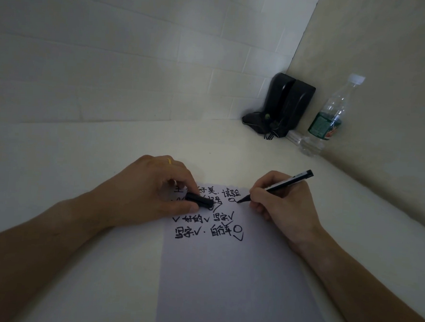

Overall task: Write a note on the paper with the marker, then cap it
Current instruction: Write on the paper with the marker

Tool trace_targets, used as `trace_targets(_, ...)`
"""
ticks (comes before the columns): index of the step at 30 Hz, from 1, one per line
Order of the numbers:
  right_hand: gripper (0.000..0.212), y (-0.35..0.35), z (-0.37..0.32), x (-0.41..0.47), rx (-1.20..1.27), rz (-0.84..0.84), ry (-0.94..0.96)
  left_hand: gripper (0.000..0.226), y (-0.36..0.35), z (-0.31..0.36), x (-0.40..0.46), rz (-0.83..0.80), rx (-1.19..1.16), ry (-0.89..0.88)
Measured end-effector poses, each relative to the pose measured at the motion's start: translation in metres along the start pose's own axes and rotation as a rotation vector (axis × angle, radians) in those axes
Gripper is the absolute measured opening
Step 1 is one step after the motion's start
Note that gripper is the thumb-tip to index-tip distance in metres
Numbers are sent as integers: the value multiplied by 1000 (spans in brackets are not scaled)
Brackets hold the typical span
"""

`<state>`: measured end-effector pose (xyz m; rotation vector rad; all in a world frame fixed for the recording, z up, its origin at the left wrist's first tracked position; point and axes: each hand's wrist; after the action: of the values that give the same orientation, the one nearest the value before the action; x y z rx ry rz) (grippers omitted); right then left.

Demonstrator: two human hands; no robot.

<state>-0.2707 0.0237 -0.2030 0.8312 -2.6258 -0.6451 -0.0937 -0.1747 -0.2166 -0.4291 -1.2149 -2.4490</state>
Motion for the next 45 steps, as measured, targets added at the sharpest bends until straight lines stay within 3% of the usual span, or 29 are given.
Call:
trace_targets(9,14,2,3,2,-2,131,-38,24,1,1,0,1,7,-8)
trace_targets(17,14,1,0,1,-2,57,-44,26,0,0,0,0,-12,-19)
trace_targets(23,20,2,1,3,-29,97,-74,22,0,1,0,3,-11,-9)
trace_targets(27,17,4,-3,-4,35,5,42,20,0,2,0,-1,-11,4)
trace_targets(30,9,0,-8,-9,-49,-71,117,20,0,1,0,2,-21,4)
trace_targets(36,11,6,3,4,-68,144,-67,22,0,0,0,4,-16,-4)
trace_targets(45,10,6,6,5,16,116,-79,21,0,-2,0,-1,-11,14)
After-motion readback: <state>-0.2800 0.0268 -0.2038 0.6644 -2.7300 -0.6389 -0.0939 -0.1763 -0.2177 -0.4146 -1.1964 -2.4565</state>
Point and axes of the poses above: each hand's wrist, its own x-axis towards the middle knuckle, its own y-axis out of the back of the hand, z = x × y, and after that the axes turned 6 degrees about -x, right-handed
